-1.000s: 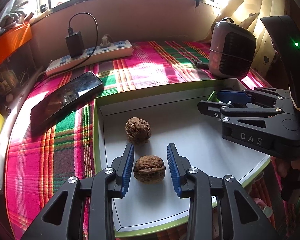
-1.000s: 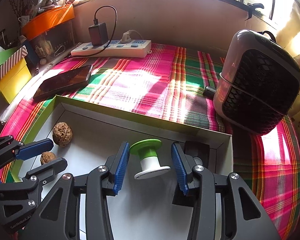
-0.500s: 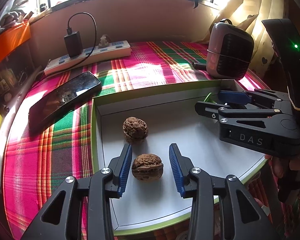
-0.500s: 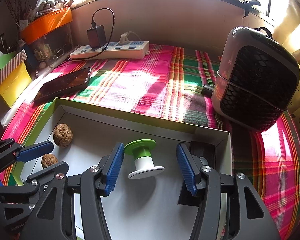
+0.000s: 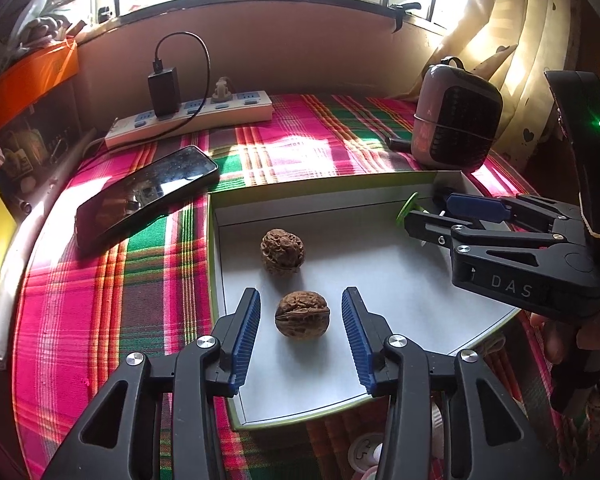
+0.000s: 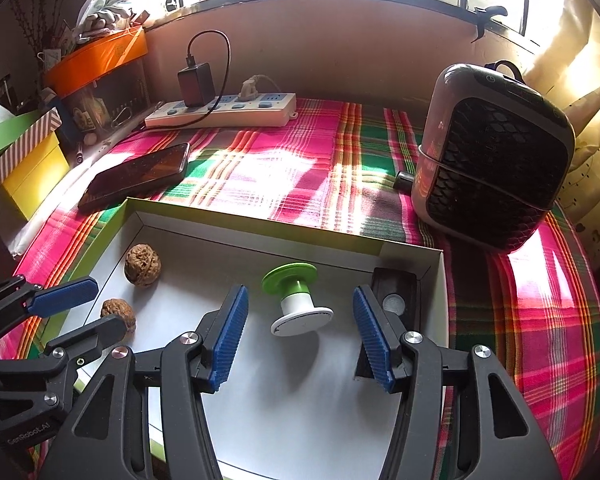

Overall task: Organize objects
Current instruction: 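Open the right gripper to release the green spool into the box, then withdraw both grippers from the box toward the items on the cloth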

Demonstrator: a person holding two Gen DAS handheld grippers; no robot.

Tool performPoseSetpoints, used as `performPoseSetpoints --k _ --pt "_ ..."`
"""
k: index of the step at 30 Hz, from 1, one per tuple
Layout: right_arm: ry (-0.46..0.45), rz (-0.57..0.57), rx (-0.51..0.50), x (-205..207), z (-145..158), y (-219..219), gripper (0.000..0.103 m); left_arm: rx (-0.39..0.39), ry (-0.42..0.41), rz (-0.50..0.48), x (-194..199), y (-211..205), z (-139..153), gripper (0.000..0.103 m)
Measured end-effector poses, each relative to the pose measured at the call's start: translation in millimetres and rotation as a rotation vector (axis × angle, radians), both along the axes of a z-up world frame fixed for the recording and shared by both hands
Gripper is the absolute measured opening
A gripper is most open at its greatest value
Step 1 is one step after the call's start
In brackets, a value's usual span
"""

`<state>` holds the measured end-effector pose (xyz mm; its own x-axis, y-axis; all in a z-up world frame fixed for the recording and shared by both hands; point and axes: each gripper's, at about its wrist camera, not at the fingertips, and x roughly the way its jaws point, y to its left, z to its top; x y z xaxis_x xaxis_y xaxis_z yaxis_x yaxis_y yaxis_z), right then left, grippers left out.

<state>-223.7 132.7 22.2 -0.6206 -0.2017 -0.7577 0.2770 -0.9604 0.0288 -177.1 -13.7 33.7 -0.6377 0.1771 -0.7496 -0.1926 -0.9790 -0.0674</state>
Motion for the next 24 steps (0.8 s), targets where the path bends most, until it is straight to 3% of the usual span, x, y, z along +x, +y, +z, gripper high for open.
performPoseSetpoints --k 24 --pt "0.031 -0.043 -0.043 65 15 15 0.055 0.030 0.036 0.009 54 -9 16 0.041"
